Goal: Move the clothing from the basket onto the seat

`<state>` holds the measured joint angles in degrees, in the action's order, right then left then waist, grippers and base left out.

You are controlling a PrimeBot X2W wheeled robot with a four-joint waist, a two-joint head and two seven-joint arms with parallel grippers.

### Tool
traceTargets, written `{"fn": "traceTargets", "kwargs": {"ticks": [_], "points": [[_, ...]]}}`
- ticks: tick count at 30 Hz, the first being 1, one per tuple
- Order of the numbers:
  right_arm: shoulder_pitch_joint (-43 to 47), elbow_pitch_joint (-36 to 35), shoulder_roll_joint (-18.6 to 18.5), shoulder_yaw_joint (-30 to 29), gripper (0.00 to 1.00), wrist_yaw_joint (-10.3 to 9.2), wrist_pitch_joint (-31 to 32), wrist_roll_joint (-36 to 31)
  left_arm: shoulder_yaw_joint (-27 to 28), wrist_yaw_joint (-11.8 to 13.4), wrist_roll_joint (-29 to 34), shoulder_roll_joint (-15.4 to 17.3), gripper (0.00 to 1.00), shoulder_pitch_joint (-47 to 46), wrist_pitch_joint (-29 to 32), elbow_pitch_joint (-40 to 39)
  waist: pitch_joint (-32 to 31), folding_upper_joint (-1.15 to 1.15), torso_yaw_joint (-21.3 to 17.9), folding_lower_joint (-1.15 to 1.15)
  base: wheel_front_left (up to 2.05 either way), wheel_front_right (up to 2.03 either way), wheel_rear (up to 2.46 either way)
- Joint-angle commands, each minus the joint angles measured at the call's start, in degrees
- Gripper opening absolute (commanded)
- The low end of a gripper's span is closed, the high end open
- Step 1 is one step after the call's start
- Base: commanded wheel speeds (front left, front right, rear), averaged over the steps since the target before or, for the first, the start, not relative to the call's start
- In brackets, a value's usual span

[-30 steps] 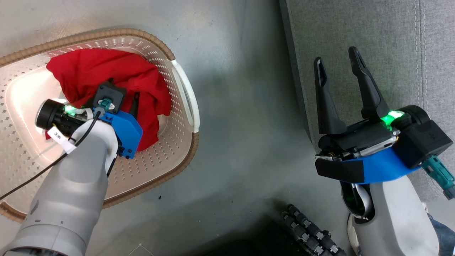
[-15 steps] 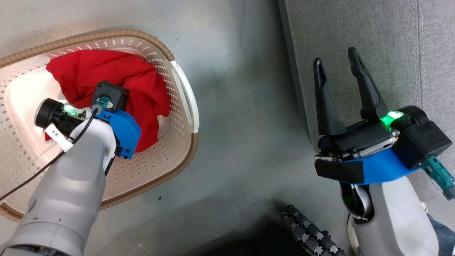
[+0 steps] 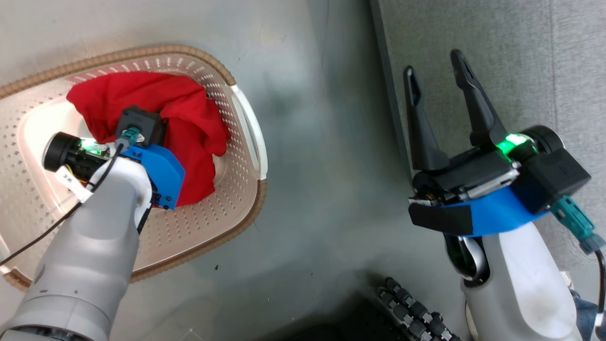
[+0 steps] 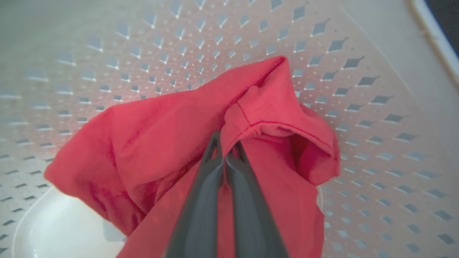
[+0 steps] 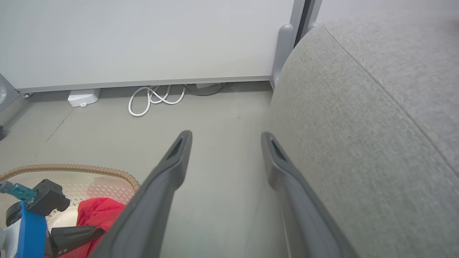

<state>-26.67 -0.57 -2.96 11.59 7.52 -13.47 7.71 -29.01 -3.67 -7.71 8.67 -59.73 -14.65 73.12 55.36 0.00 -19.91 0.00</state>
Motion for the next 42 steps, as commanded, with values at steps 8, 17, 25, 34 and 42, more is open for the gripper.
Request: {"fn": "traceTargets", "kwargs": {"ticks": [8, 17, 25, 34, 42], "points": [[-0.62, 3.19, 0.1, -0.67, 1.0, -0.06, 0.59, -2.87, -0.83, -0.75, -1.16, -2.78, 0.0, 4.86, -0.57, -3.16, -11.11, 0.0, 5.33, 0.0, 0.0, 0.0, 0.0], [4.05, 5.58, 0.01, -1.99, 1.0, -0.06, 3.59, -5.75, -2.72, -2.44, -2.47, -5.27, 0.0, 13.21, -0.55, -11.16, -26.11, 0.0, 12.16, 0.0, 0.0, 0.0, 0.0], [11.17, 7.22, 0.04, -3.64, 1.0, -0.06, 5.81, -5.17, -7.24, -3.48, -6.03, -5.79, 0.0, 20.5, -0.57, -17.43, -41.33, 0.0, 16.81, 0.0, 0.0, 0.0, 0.0], [17.2, 8.12, 0.03, -2.95, 1.0, -0.06, 7.66, -3.39, -15.55, -3.82, -14.64, -5.71, 0.0, 21.91, -0.47, -23.04, -52.23, 0.0, 19.18, 0.0, 0.0, 0.0, 0.0], [19.95, 7.55, 0.04, -3.0, 1.0, -0.06, 8.77, -2.61, -19.63, -3.83, -22.48, -5.7, 0.0, 17.33, 2.03, -26.45, -55.64, 0.0, 20.17, 0.0, 0.0, 0.0, 0.0]]}}
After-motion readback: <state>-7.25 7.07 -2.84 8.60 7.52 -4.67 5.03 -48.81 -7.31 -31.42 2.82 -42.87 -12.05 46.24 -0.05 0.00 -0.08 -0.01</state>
